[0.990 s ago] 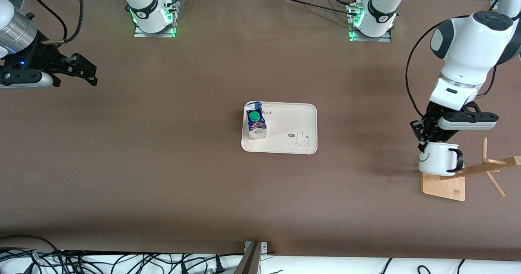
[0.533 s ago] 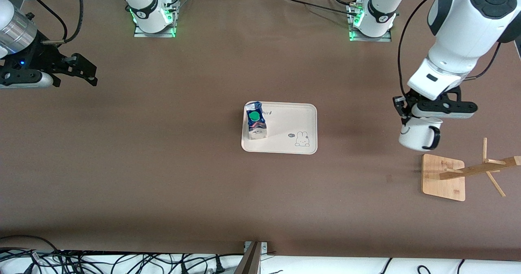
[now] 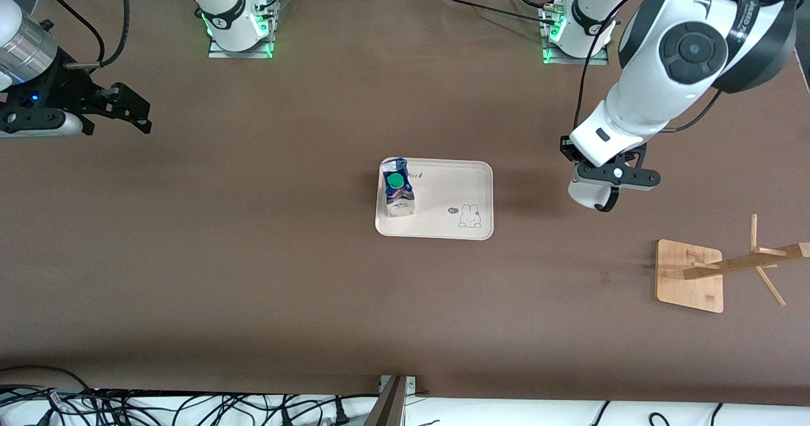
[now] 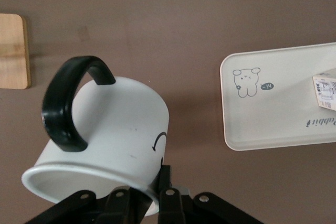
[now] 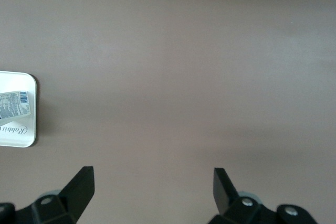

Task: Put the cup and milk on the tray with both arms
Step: 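Carry the mug with the left gripper over the tray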

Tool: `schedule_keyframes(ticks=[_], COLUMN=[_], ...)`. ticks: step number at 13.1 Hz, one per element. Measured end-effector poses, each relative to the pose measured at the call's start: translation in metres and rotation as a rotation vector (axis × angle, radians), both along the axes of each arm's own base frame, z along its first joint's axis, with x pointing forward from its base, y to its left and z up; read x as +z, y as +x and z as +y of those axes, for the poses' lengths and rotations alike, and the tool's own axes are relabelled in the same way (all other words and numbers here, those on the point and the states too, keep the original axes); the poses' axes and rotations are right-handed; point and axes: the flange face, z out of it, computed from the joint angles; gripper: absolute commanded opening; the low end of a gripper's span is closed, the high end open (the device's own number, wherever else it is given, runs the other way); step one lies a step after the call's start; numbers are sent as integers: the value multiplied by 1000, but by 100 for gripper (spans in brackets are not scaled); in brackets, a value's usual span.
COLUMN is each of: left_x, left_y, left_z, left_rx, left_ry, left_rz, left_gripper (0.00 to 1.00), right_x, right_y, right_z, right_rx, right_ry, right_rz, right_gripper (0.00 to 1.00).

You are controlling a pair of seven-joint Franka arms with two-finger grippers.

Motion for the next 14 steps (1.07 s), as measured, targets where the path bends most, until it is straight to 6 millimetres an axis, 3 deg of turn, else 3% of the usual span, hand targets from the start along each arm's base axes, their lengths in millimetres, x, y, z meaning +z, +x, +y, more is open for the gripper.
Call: schedule_keyframes(ticks=[2, 4, 5, 8, 11, 14], left_x=[-19, -59, -81, -135, -176, -193], left_y=[7, 7, 10, 31, 21, 2], left_z=[-32, -66, -75, -78, -105, -147], left_rx=[18, 64, 77, 87, 46, 103], left_ry=[-65, -162, -201, -259, -256, -173], left_rz=[103, 234, 291, 382, 449, 471], left_gripper=[0, 0, 0, 0, 0, 0], right_x=[0, 0, 0, 0, 0, 0], right_y=[0, 0, 0, 0, 0, 0], right_z=[0, 0, 0, 0, 0, 0], right_rx=[0, 0, 0, 0, 0, 0], right_ry=[0, 0, 0, 0, 0, 0], right_rz=[1, 1, 1, 2, 2, 2], right_gripper=[100, 100, 100, 100, 100, 100])
